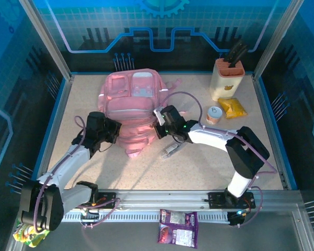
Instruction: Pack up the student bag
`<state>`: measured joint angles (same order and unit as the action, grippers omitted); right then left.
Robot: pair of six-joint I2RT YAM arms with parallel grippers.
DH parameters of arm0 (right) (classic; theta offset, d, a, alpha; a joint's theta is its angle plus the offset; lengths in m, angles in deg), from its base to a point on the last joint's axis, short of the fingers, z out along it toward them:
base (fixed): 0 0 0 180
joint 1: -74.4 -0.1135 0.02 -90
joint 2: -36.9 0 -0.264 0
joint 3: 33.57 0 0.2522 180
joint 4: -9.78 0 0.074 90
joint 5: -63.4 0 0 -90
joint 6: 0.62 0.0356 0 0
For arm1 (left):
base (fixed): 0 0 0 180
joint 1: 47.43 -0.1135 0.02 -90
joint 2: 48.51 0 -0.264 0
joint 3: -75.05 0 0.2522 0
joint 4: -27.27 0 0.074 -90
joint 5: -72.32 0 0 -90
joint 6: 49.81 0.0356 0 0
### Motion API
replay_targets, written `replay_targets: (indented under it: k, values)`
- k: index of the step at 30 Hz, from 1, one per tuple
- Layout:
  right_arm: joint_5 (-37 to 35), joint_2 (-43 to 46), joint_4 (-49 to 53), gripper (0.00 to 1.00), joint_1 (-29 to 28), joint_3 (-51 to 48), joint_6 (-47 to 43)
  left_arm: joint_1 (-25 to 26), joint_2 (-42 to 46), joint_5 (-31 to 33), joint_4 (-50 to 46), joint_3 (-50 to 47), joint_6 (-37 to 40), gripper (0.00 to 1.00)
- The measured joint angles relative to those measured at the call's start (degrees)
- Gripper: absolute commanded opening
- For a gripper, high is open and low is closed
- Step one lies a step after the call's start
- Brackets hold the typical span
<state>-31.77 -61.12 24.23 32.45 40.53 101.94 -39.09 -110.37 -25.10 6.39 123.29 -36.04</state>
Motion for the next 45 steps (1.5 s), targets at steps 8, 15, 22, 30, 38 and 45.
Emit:
replay_targets:
  k: [8,15,22,30,38,45]
  values:
    - [2.82,0.15,-0.28,0.00,2.73,0.13,-1.05,-7.69,-0.48,-7.69,-4.83,2.54,9.03,0.00]
    - [3.23,0.42,1.44,0.00,0.20,1.64,-2.34,-12.13,-8.52,-11.96,-6.80,8.55,16.85,0.09]
    - [1.05,0.39,4.31,0.00,-6.21,3.08,-1.64,-14.75,-14.97,-11.23,-8.50,15.39,25.27,0.37]
    - [1.33,0.20,4.66,0.00,-7.26,3.08,0.81,-14.40,-6.21,-12.59,-2.45,8.13,22.93,0.56]
    - [1.55,0.15,3.45,0.00,-7.28,2.23,2.49,-5.46,4.17,-9.99,-2.36,0.15,13.62,0.64]
    - [2.08,0.15,3.02,0.00,-7.28,1.79,2.64,5.79,7.48,-2.29,-1.62,-3.23,4.00,0.64]
